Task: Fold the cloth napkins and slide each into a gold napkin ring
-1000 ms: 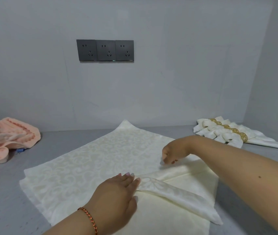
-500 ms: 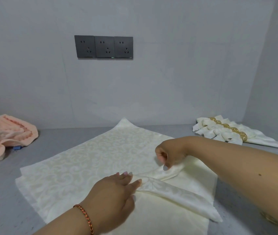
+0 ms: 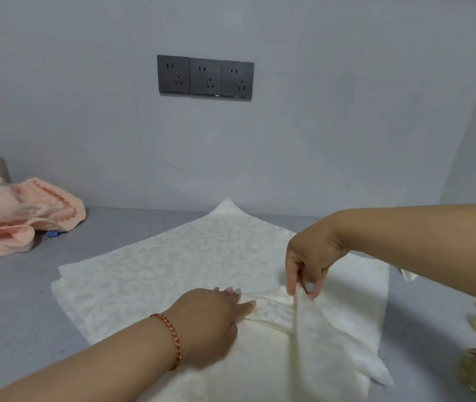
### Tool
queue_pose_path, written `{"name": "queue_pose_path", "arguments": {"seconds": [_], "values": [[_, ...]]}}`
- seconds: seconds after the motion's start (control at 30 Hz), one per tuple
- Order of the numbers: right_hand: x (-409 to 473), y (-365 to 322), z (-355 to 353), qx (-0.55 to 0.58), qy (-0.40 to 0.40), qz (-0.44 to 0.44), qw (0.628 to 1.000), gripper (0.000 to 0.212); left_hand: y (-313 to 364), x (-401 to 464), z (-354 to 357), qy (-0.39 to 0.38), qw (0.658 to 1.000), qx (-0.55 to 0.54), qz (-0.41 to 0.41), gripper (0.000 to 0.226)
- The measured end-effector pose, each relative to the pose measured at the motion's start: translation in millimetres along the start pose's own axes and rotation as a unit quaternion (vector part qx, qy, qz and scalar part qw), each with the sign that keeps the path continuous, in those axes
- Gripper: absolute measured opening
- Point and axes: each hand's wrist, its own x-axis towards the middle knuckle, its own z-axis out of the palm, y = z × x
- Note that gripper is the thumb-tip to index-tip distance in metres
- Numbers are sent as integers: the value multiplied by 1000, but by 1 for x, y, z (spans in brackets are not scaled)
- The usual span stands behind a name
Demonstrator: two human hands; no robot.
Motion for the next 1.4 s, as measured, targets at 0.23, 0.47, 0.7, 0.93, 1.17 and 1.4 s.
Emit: {"name": "queue_pose_path", "arguments": {"seconds": [0.23,0.47,0.7,0.93,1.17,1.4], "values": [[12,16,22,-137,180,-87,970,16,-14,10,-22,-71,984,-155,-49,45],[35,22,37,-61,253,-135,956,17,-19,21,-41,-80,957,-248,-127,44],[49,28,49,-60,272,-165,946,24,-17,40,-30,36,976,-161,-143,44],[61,32,56,-21,281,-179,942,21,-16,51,-27,32,979,-153,-127,30],[55,23,56,25,242,-182,953,18,-21,58,-32,-52,969,-211,-115,35],[47,16,65,19,289,-203,935,11,-24,52,-33,-43,952,-284,-102,22]]}}
